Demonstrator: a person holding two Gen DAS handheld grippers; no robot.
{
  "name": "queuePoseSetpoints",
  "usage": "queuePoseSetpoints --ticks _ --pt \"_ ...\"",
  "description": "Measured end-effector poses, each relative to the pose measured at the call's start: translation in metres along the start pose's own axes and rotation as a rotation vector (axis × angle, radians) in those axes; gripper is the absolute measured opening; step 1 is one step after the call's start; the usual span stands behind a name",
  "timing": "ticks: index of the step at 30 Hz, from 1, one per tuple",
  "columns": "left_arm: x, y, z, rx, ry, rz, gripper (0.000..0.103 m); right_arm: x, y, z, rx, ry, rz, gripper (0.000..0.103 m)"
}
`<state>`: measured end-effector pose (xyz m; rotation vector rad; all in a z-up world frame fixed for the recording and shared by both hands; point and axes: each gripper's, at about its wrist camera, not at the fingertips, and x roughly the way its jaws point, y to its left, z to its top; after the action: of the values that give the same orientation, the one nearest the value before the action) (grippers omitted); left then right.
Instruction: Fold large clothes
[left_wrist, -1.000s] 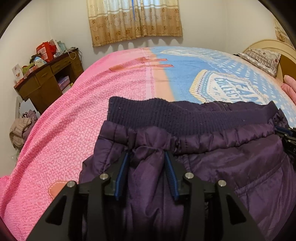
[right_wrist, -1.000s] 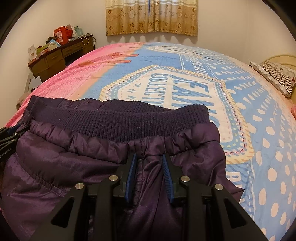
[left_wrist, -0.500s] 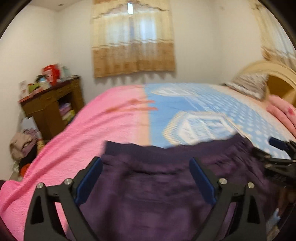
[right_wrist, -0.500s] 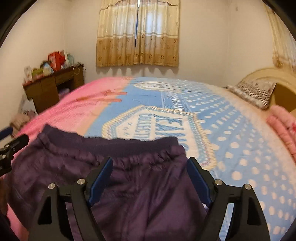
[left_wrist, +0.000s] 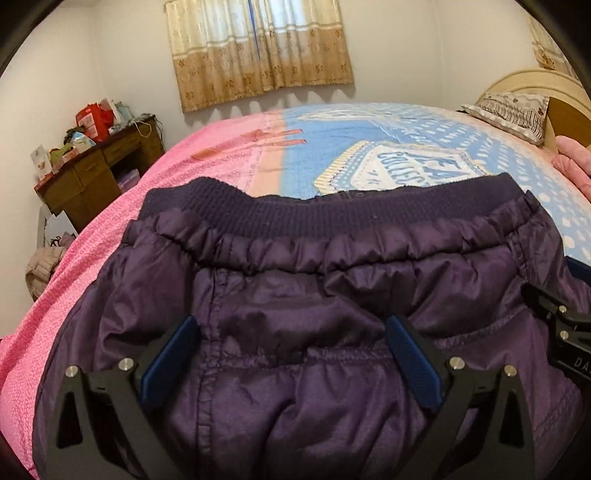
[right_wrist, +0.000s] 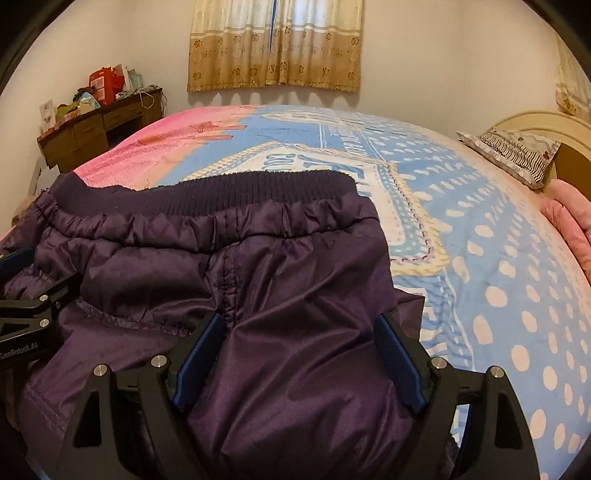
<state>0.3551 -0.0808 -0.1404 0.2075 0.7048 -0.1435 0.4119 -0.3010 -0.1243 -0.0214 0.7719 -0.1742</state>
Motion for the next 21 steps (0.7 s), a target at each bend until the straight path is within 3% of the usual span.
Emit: queuePoseSetpoints --ticks 7,10,14,15,18,21 --pt "-0.001 -0.005 -0.001 0.002 0.003 -0.004 0.103 0.002 0.004 0.0 -0.004 0.009 -0.01 0.085" --pt "-0.011 0.003 0.003 -0.01 0.022 -0.062 0.102 0.002 0.004 0.0 -0.008 0.011 -0.013 0.085" --pt "-0.074 0.04 -0.004 -0.032 -0.103 -0.044 0.1 -0.014 0.002 0.013 -0.023 0.075 -0.029 0.085" --pt "-0.086 0.05 -0.007 -0.049 -0.131 -0.051 0.101 -0.028 0.002 0.016 0.0 0.052 -0.042 0.085" --pt "-0.125 0.097 -0.025 -0.101 -0.223 -0.02 0.103 -0.076 0.017 0.023 0.064 -0.082 0.061 0.087" --pt "-0.124 0.146 -0.044 -0.202 -0.183 0.001 0.103 -0.081 0.051 0.027 0.026 -0.066 0.187 0.089"
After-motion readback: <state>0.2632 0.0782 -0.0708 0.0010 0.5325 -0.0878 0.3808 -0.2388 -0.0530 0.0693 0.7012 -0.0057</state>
